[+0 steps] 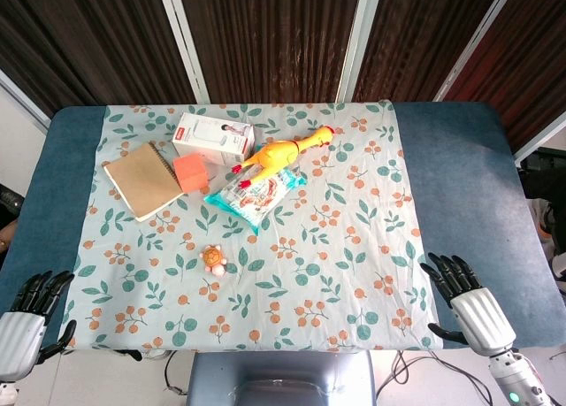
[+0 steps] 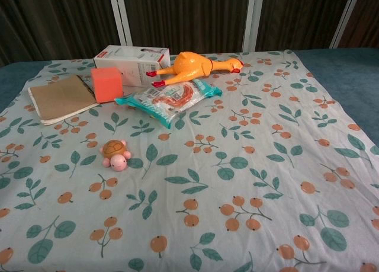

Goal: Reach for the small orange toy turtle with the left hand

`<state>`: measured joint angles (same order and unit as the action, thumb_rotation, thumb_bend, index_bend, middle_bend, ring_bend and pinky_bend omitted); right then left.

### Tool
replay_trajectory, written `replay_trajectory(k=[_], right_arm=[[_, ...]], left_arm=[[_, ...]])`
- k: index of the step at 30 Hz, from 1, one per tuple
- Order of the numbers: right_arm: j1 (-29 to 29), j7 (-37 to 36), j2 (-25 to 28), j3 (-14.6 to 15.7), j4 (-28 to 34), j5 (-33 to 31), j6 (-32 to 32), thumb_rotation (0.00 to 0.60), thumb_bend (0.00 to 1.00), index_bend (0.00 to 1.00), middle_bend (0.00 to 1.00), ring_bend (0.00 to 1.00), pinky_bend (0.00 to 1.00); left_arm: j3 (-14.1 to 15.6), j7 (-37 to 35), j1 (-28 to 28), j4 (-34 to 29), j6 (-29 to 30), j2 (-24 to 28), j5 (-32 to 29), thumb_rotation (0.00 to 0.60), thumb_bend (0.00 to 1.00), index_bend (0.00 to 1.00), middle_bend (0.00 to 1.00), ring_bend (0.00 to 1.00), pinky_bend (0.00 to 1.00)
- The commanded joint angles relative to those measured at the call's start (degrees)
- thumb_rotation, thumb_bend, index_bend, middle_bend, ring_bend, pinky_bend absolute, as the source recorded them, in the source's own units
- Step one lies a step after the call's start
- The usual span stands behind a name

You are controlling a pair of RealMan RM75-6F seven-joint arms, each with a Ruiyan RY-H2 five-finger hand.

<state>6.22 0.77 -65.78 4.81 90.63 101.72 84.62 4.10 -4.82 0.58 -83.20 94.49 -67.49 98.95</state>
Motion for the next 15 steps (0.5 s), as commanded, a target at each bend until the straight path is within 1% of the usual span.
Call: replay_trajectory(k=[1,5,7,8,9,10,11,12,13,15], right_arm=[[0.1,0.2,-0.1,0.3,0.2,0.2,-0.3,0.600,0.18,0.00,0.00,0.00,0.00],[-0.2,0.0,0.3,0.5,0.6,0.5,0.5,0.600,0.18,0.00,0.00,0.00,0.00],[-0.4,0.0,0.5,0.5,0.5,0.7,1.0,0.600,0.18,0.00,0.00,0.00,0.00],[-0.4,0.0,0.5,0.5,0.6,0.7,0.9,0.600,0.18,0.00,0.00,0.00,0.00],[-0.3,0.0,0.5,0.6,0.7,0.6,0.7,0.600,0.18,0.00,0.00,0.00,0.00],[-0.2,-0.2,0.6,0.7,0.9,0.5,0.3,0.600,0.18,0.00,0.00,0.00,0.00],[0.0,-0.2,0.6,0.6,0.9,0.5,0.0,0.600,0.18,0.00,0.00,0.00,0.00],[0.2,-0.3,0.5,0.6,0.9,0.5,-0.2,0.600,0.18,0.00,0.00,0.00,0.00],[0.4,-0.3,0.4,0.5,0.9,0.4,-0.7,0.600,0.18,0.00,0.00,0.00,0.00],[0.8,-0.5,0.5,0.7,0.8,0.0,-1.8,0.600,0.18,0.00,0.00,0.00,0.00]], left_arm=[[0.0,-0.2,0.2,0.1,-0.1,-0.1,0.3,0.600,0.41,0.06,0.08,0.04,0.10],[0.4,-0.5,1.4,0.8,-1.1,-0.8,2.0,0.600,0.41,0.06,0.08,0.04,0.11],[0.2,-1.1,3.0,1.1,-2.4,-2.0,3.3,0.600,0.41,0.06,0.07,0.07,0.17],[0.0,-0.8,3.7,0.7,-3.6,-2.5,3.1,0.600,0.41,0.06,0.07,0.15,0.27],[-0.5,0.4,4.8,0.1,-5.2,-3.0,3.0,0.600,0.41,0.05,0.07,0.28,0.41],[-1.3,2.0,6.4,-0.4,-7.1,-3.7,3.0,0.600,0.41,0.05,0.07,0.46,0.57],[-2.2,3.2,7.8,-0.6,-8.7,-4.6,2.9,0.600,0.41,0.05,0.07,0.55,0.65],[-3.1,4.6,9.1,-0.6,-10.1,-5.6,2.6,0.600,0.42,0.06,0.09,0.66,0.75],[-4.2,6.3,10.8,-0.1,-11.8,-7.1,2.6,0.600,0.42,0.08,0.11,0.72,0.82],[-5.4,8.1,13.5,1.5,-14.6,-9.3,2.5,0.600,0.43,0.12,0.14,0.81,0.90]])
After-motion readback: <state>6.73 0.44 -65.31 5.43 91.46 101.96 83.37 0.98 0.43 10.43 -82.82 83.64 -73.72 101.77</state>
